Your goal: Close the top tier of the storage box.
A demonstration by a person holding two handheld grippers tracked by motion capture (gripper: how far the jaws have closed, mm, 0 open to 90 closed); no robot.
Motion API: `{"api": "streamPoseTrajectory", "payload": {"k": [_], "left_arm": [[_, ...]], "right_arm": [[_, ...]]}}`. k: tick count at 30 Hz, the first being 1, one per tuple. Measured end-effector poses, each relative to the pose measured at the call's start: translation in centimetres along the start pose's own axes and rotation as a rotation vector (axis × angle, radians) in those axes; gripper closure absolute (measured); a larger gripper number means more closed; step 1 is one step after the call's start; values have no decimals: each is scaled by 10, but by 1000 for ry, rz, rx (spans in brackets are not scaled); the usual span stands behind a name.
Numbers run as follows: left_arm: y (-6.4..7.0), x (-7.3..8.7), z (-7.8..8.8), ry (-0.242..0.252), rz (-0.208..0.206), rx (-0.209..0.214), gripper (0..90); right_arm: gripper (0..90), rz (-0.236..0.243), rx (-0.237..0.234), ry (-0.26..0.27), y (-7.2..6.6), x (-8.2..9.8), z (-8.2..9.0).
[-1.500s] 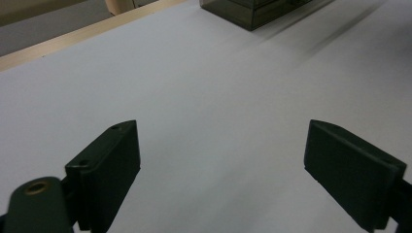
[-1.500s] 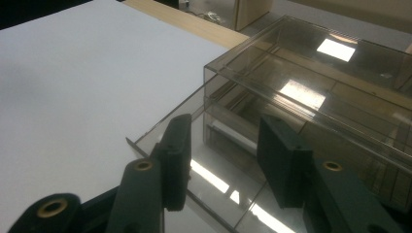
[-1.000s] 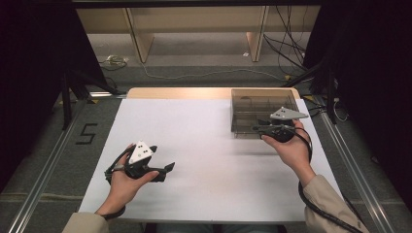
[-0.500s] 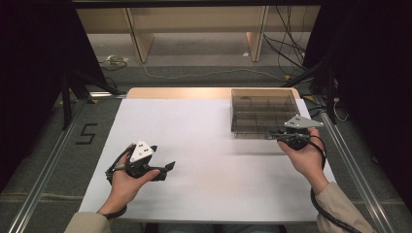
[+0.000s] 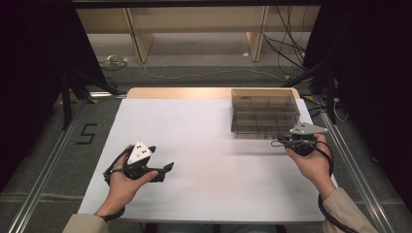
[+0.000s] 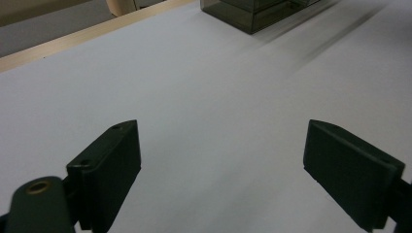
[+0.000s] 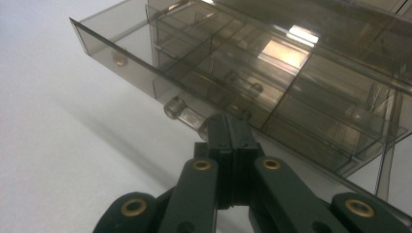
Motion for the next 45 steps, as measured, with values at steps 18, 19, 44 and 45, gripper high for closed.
{"api": "streamPoseTrajectory", "payload": {"k": [18,19,44,45], "left_arm": [[0,0,-1,-1,2,4,137],[0,-1,-1,0,2,3,137],[-1,-1,-2,-2,6,3,140],[0,-1,-2,-2,6,4,139]], "right_arm": [[900,22,25,-24,-1,2,-10],[900,21,25,-23,-1,1,-10],[900,14,45,-14,1,-4,-14],[900,14,47,-14,1,-4,-14]]}}
Point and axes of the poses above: each handheld gripper's, and its own axes: z roughly backward along the jaws, x roughly out of its underside, y roughly to its right, the point moved 5 cm from there along -z, roughly forward along the jaws, and after that the axes turned 10 degrees about -y, right-handed, at the moved point
